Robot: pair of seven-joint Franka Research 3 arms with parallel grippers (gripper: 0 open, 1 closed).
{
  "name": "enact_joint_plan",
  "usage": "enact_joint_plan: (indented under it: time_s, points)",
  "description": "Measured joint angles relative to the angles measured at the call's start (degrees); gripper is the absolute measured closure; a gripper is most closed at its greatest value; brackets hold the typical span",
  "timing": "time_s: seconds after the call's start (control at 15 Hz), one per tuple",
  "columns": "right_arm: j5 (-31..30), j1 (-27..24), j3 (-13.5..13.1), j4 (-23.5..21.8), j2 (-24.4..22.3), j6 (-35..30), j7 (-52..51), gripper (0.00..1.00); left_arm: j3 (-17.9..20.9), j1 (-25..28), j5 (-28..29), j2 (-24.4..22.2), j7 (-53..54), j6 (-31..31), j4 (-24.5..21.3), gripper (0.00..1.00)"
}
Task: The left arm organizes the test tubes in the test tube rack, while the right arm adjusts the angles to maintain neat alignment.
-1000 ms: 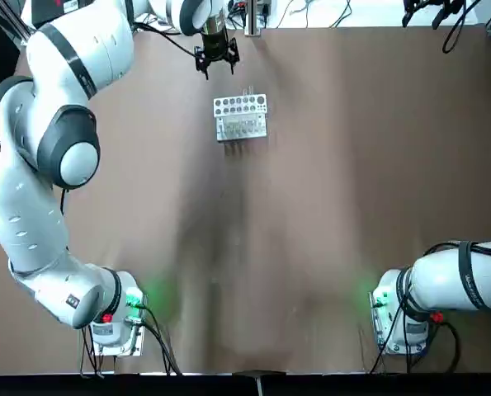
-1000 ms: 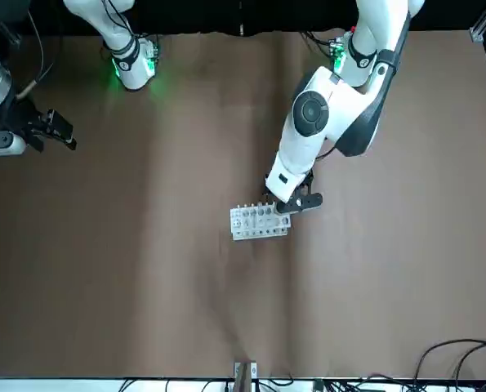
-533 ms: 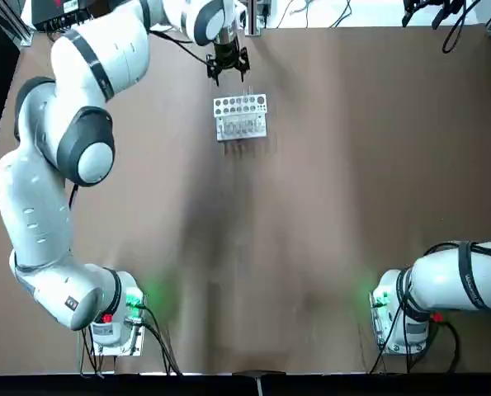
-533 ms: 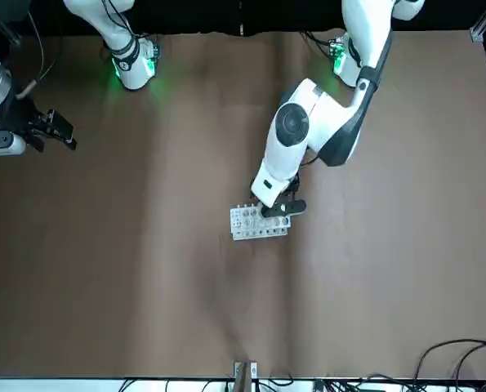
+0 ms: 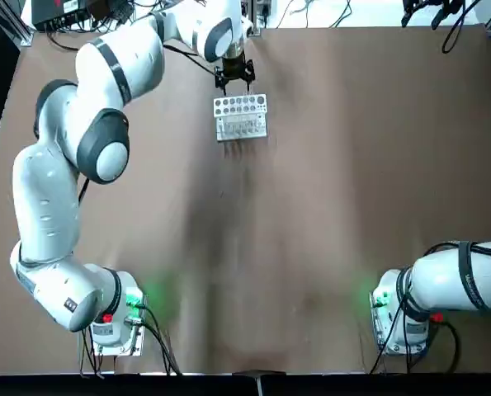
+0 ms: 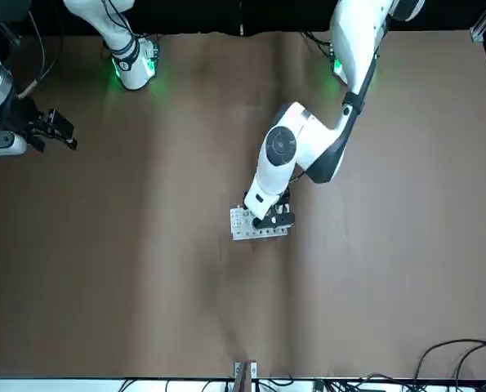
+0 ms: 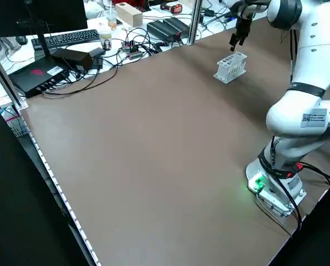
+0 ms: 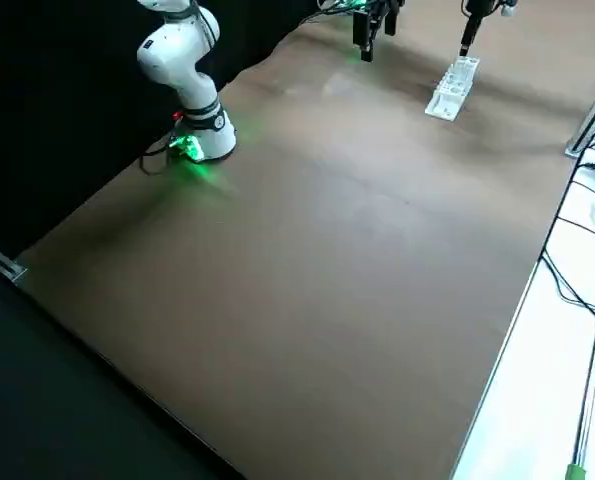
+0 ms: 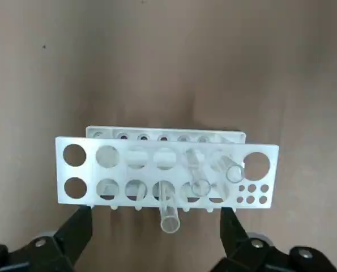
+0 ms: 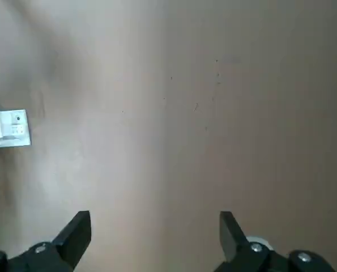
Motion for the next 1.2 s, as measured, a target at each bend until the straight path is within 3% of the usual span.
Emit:
enact_joint_plan:
  time_s: [0.27,1.2]
  points:
    - [0.0,0.04,0.0,0.0,0.0,0.0,0.0,0.0,3.33,-3.97,-0.03,1.55,-1.25,0.08,0.51,0.0]
    - [0.0,0.06,0.0,0.0,0.0,0.0,0.0,0.0,3.65,-4.22,-0.7,2.52,-5.08,-1.01,0.79,0.01]
